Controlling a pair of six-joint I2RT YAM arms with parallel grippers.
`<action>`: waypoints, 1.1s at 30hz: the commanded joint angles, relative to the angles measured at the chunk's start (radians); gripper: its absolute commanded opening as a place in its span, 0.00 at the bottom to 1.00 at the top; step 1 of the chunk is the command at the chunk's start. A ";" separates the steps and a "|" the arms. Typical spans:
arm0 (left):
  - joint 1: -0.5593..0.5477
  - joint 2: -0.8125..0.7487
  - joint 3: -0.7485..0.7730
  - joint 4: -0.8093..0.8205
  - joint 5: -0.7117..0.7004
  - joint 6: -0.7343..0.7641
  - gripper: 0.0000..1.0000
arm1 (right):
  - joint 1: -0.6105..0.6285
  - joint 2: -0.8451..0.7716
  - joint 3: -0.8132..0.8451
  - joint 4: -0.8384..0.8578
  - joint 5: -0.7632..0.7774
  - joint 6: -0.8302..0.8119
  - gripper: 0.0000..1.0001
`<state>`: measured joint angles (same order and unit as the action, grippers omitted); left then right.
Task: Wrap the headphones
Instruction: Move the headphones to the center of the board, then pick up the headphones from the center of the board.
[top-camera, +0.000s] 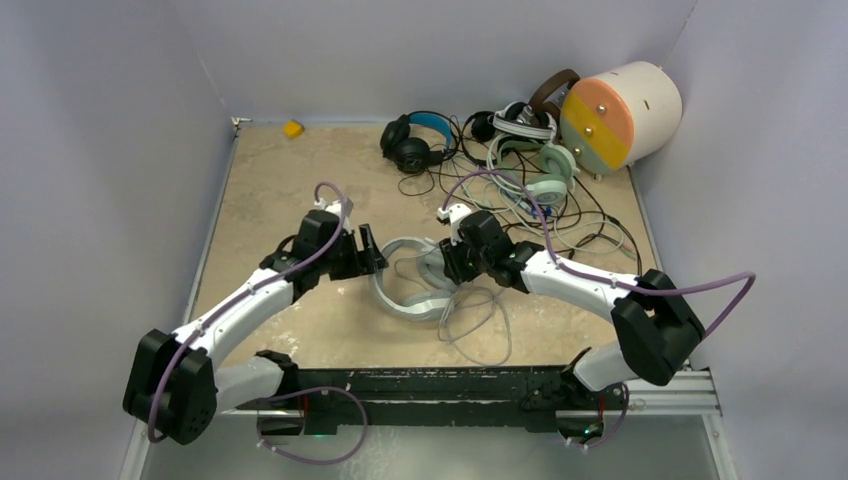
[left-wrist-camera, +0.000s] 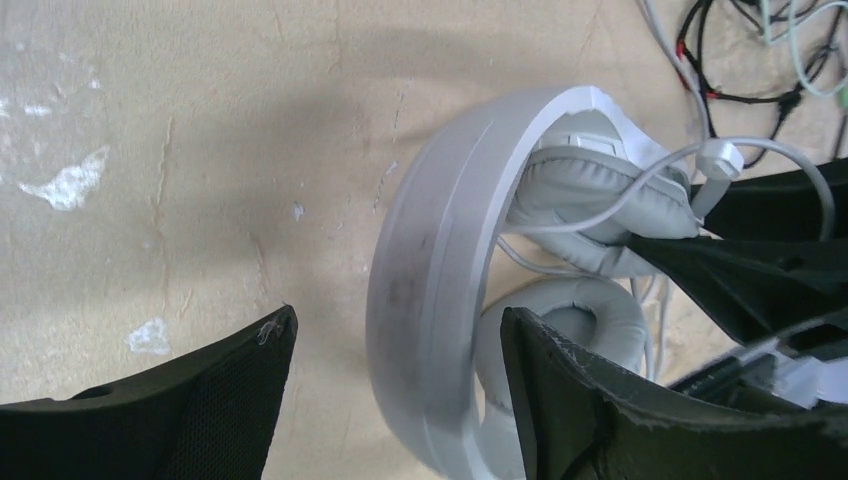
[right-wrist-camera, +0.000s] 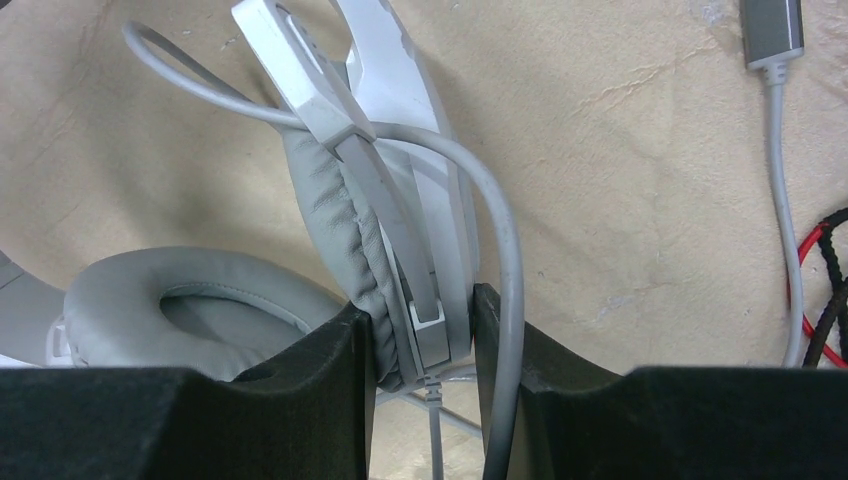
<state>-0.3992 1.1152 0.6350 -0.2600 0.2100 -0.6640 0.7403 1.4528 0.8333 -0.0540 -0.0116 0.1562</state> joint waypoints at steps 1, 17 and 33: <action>-0.098 0.080 0.135 -0.054 -0.232 0.069 0.73 | 0.004 -0.034 0.008 0.076 -0.031 0.019 0.38; -0.380 0.381 0.413 -0.392 -0.748 0.094 0.65 | 0.004 -0.037 -0.001 0.086 -0.034 0.031 0.38; -0.448 0.499 0.532 -0.494 -0.850 0.060 0.37 | 0.004 -0.049 -0.004 0.096 -0.051 0.041 0.38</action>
<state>-0.8413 1.6135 1.1385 -0.7422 -0.6109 -0.5907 0.7403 1.4525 0.8276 -0.0380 -0.0219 0.1658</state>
